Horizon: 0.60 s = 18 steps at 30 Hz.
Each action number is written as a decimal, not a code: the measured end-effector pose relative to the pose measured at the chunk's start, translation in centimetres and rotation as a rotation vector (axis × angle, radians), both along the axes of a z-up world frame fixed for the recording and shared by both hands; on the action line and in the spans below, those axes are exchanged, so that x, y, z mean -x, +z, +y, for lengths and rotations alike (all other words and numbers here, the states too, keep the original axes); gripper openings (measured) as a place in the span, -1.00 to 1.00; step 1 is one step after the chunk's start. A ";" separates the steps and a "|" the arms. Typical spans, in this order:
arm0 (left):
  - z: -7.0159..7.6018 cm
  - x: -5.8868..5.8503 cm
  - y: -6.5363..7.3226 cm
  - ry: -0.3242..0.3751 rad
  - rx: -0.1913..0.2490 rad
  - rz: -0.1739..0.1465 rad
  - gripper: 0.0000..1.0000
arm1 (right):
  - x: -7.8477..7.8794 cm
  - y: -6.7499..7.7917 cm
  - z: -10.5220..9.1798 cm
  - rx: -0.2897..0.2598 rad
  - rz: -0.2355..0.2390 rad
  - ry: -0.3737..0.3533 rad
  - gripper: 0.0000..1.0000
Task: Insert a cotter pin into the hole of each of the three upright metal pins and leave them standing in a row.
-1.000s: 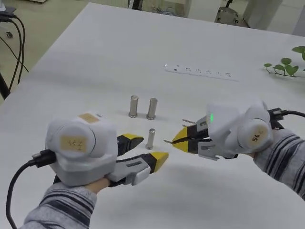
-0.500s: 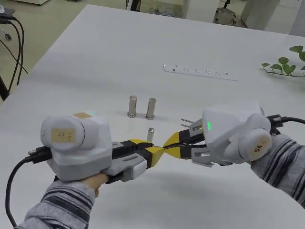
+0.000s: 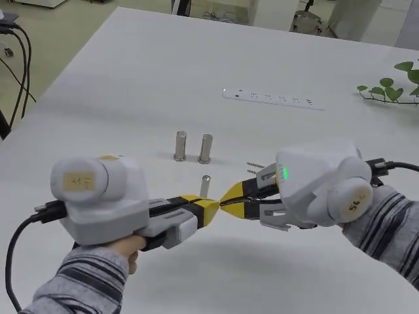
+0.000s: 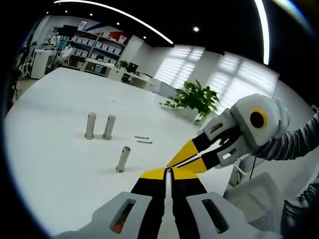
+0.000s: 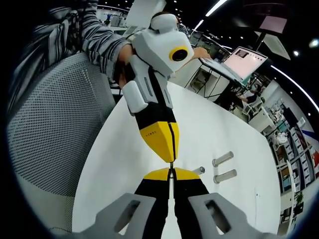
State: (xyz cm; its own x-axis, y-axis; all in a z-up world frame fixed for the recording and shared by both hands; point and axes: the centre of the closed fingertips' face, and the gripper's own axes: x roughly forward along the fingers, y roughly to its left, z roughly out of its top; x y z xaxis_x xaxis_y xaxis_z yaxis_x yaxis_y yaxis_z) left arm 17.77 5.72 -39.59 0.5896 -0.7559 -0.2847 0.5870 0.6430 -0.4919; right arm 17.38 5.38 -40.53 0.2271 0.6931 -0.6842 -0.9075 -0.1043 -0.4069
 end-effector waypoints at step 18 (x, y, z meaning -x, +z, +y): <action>-0.5 0.3 0.2 -0.060 -0.073 -0.116 -1.00 | 0.0 -0.3 -0.5 -0.004 0.054 -0.040 -1.00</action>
State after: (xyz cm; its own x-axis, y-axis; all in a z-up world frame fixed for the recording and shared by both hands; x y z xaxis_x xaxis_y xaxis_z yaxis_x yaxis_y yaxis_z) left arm 17.50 5.19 -39.34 0.5759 -0.7706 -0.2729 0.6757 0.6366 -0.3716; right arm 17.38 4.84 -40.85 0.2175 0.6872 -0.6932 -0.9317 -0.0656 -0.3573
